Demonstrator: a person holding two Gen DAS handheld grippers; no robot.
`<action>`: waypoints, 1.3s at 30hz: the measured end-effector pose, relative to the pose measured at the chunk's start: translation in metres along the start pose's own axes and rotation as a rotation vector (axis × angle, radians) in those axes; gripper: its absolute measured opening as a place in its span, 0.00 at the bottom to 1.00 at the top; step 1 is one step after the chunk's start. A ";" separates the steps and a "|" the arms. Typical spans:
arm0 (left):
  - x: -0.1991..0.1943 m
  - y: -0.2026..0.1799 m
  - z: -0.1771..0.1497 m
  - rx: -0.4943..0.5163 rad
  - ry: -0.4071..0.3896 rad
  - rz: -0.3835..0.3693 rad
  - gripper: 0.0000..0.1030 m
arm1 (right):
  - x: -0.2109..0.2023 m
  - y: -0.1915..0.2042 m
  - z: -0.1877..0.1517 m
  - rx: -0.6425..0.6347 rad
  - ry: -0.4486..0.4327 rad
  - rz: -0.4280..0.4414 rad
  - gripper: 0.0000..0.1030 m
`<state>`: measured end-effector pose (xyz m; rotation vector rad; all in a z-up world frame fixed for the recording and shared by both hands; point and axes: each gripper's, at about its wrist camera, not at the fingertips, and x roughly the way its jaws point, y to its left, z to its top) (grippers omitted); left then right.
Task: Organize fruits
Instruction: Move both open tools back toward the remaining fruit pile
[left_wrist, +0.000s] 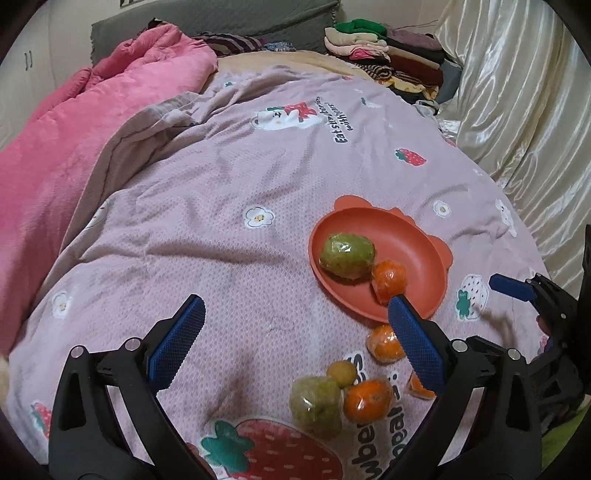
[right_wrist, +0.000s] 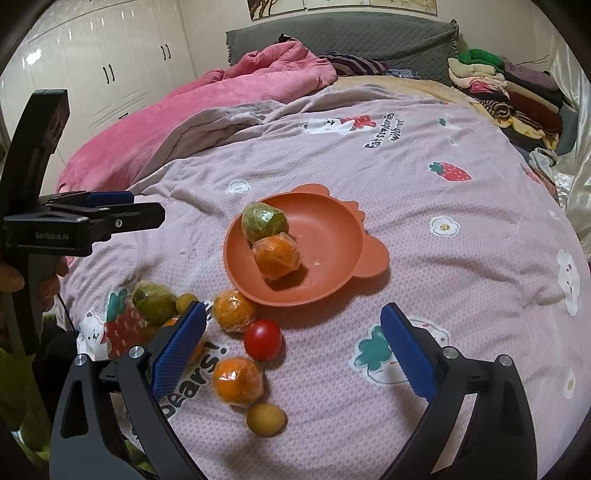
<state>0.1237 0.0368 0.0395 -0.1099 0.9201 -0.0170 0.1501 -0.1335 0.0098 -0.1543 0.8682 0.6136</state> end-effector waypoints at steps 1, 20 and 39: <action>0.000 0.000 -0.001 0.002 0.001 0.001 0.91 | 0.000 0.001 -0.001 -0.002 0.001 -0.001 0.92; -0.002 0.001 -0.037 0.001 0.039 0.020 0.91 | -0.007 0.018 -0.012 -0.024 0.014 0.001 0.93; -0.007 0.007 -0.071 -0.005 0.070 0.023 0.91 | -0.001 0.033 -0.034 -0.044 0.068 0.012 0.93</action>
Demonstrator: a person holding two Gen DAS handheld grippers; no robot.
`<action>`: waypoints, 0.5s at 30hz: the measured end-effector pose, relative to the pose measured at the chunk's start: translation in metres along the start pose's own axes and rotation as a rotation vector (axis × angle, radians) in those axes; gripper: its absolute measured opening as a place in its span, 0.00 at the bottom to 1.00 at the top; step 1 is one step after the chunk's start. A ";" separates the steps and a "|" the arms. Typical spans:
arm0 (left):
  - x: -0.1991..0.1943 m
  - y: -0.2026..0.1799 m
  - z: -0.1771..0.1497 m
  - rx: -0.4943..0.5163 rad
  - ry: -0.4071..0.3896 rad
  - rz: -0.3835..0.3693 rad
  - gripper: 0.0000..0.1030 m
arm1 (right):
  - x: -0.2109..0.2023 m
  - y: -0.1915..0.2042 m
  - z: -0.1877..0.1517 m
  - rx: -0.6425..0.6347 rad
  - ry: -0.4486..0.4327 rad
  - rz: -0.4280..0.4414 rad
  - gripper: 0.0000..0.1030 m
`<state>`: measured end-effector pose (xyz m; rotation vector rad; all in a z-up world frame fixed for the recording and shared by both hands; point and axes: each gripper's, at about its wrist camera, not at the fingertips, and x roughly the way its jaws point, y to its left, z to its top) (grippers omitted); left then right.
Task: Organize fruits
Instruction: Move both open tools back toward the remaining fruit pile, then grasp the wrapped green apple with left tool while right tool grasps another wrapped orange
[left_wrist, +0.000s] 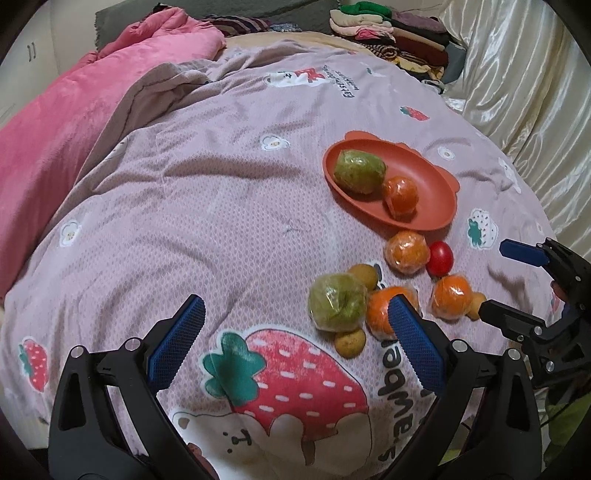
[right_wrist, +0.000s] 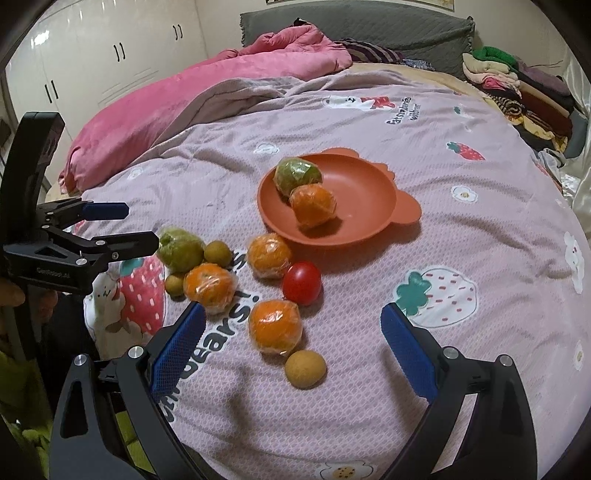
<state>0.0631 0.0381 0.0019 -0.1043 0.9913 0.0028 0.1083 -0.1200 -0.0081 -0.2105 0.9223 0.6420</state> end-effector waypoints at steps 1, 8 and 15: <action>0.000 0.000 -0.001 0.001 0.002 0.000 0.91 | 0.000 0.000 -0.001 0.000 0.002 0.000 0.93; 0.003 -0.003 -0.007 0.005 0.012 -0.005 0.91 | 0.002 0.003 -0.008 -0.004 0.016 0.001 0.93; 0.009 -0.009 -0.011 0.019 0.017 -0.024 0.87 | 0.004 0.005 -0.011 -0.015 0.023 0.002 0.93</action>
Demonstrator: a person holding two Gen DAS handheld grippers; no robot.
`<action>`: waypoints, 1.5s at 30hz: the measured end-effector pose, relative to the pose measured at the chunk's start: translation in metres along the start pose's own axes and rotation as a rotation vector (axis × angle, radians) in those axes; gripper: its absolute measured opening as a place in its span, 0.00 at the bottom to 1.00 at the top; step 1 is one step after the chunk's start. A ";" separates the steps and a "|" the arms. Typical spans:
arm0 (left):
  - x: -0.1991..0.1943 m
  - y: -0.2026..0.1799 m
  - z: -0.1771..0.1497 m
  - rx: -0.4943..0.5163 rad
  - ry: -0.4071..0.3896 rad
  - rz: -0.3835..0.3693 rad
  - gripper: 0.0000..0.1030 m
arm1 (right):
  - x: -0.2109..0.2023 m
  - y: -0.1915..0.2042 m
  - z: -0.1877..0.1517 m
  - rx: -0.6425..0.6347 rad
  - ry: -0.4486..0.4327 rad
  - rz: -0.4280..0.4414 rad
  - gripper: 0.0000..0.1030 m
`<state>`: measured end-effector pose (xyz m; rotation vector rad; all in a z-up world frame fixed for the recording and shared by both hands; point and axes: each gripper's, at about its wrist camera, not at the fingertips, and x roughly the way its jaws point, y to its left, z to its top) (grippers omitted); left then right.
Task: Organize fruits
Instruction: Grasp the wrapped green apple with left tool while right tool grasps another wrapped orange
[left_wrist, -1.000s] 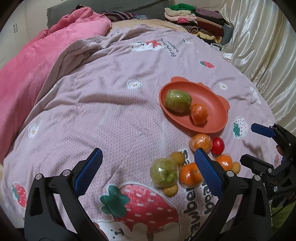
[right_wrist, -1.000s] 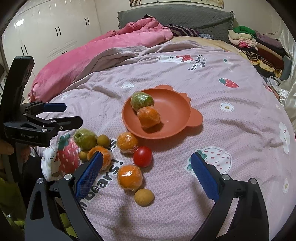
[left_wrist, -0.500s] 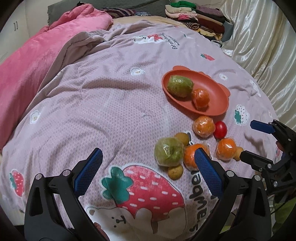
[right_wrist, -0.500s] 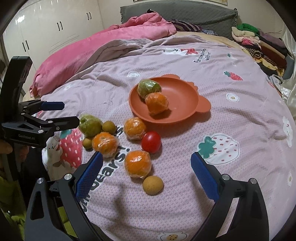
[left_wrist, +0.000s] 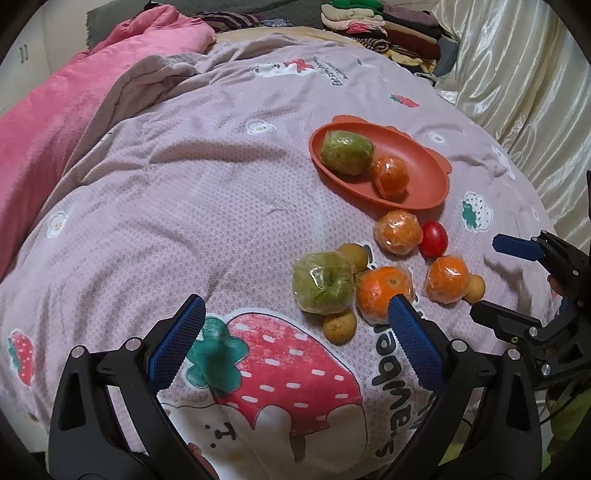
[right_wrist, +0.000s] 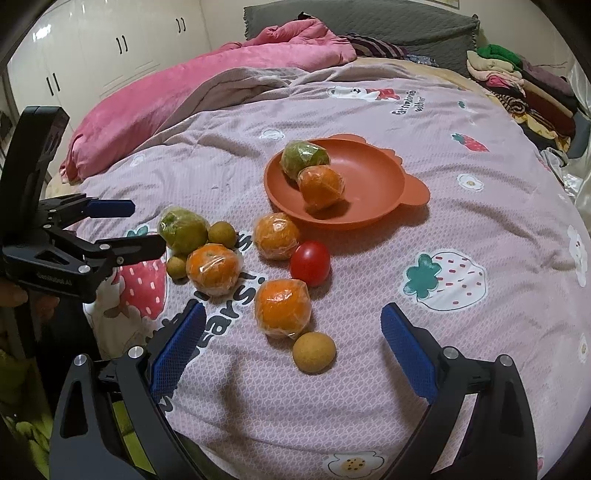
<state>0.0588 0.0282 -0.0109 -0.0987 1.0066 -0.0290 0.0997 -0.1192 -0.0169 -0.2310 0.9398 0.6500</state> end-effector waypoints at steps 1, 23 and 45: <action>0.001 -0.001 0.000 0.002 0.001 -0.003 0.86 | 0.001 0.000 0.000 -0.002 0.001 0.000 0.92; 0.020 -0.006 0.004 0.005 0.028 -0.040 0.57 | 0.030 0.004 0.000 -0.084 0.063 0.065 0.34; 0.039 0.006 0.013 -0.061 0.049 -0.135 0.30 | 0.036 0.002 0.006 -0.080 0.056 0.097 0.34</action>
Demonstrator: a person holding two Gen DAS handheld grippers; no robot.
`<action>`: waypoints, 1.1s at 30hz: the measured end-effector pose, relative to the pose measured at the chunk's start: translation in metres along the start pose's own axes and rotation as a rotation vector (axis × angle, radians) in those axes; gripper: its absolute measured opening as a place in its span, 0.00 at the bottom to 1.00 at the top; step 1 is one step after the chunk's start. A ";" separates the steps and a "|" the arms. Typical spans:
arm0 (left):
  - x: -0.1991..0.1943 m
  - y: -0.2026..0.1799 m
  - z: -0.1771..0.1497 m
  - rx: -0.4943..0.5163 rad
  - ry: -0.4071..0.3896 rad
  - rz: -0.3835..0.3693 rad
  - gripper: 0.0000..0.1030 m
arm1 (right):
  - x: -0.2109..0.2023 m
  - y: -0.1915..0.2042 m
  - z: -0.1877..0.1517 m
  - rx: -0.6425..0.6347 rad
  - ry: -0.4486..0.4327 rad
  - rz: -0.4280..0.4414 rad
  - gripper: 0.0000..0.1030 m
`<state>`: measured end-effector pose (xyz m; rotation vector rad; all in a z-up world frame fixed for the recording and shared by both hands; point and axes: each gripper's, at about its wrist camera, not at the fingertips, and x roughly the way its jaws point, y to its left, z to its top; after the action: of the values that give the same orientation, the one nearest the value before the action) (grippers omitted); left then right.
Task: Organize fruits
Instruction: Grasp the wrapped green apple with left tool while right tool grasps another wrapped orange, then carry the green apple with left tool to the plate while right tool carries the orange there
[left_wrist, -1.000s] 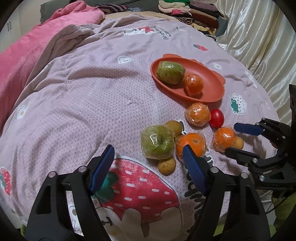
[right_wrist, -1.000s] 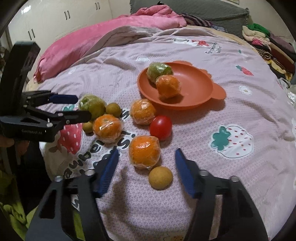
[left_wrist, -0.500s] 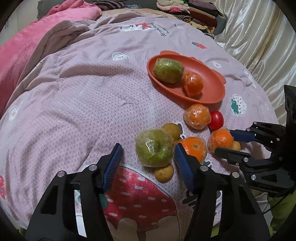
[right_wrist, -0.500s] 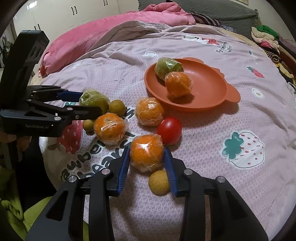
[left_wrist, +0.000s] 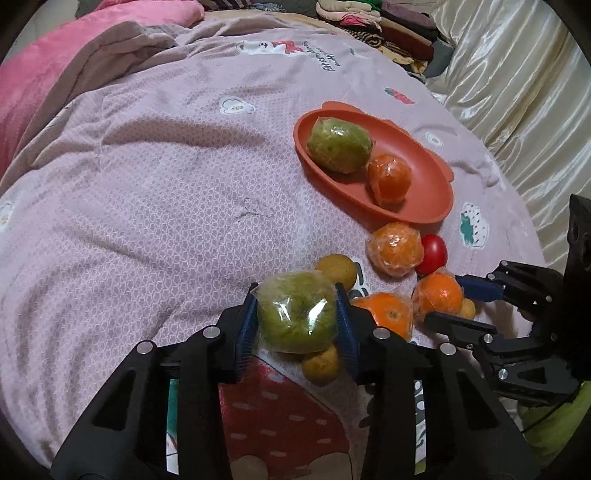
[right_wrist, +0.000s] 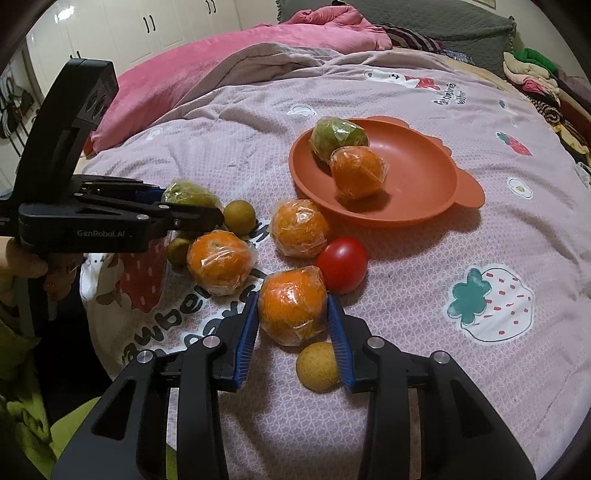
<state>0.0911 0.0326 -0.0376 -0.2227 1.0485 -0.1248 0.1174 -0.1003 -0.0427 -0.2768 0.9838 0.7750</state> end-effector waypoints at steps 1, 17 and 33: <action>0.000 0.000 0.000 0.003 0.001 -0.001 0.30 | -0.001 0.000 0.001 0.002 -0.002 0.001 0.34; -0.032 -0.010 0.009 0.008 -0.063 -0.035 0.29 | -0.037 -0.010 0.013 0.020 -0.096 -0.007 0.34; -0.035 -0.033 0.043 0.055 -0.093 -0.038 0.29 | -0.058 -0.039 0.031 0.046 -0.172 -0.054 0.34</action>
<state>0.1117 0.0134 0.0201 -0.1969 0.9476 -0.1761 0.1465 -0.1381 0.0179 -0.1923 0.8273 0.7132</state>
